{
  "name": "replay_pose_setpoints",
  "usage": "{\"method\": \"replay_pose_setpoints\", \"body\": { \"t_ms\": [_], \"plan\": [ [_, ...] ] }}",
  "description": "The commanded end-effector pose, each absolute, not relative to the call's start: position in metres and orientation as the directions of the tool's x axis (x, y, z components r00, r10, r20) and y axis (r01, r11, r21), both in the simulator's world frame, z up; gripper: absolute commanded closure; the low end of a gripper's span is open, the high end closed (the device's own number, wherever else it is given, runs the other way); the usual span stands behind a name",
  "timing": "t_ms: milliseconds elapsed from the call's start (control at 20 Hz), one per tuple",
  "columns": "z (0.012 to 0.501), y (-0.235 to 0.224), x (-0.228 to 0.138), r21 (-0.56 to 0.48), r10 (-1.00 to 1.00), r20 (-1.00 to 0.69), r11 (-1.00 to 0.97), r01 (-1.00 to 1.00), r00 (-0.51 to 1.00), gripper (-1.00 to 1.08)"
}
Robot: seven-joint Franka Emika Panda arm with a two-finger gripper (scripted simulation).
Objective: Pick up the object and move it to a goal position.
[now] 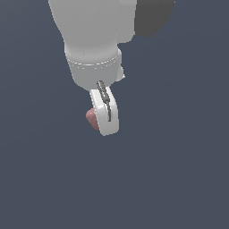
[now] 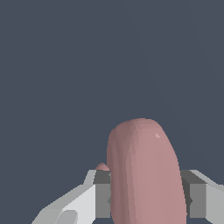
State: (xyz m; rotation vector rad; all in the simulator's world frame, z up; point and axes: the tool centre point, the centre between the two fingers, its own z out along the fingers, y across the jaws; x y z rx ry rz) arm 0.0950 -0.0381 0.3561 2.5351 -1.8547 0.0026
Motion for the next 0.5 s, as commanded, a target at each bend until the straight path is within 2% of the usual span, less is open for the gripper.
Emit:
{"method": "replay_pose_setpoints", "body": {
  "t_ms": [0, 450],
  "plan": [
    [0.372, -0.041, 0.097, 0.001, -0.953, 0.001, -0.303, -0.953, 0.303, 1.08],
    [0.404, -0.046, 0.104, 0.0, -0.953, 0.0, -0.304, -0.953, 0.304, 1.08]
  ]
}}
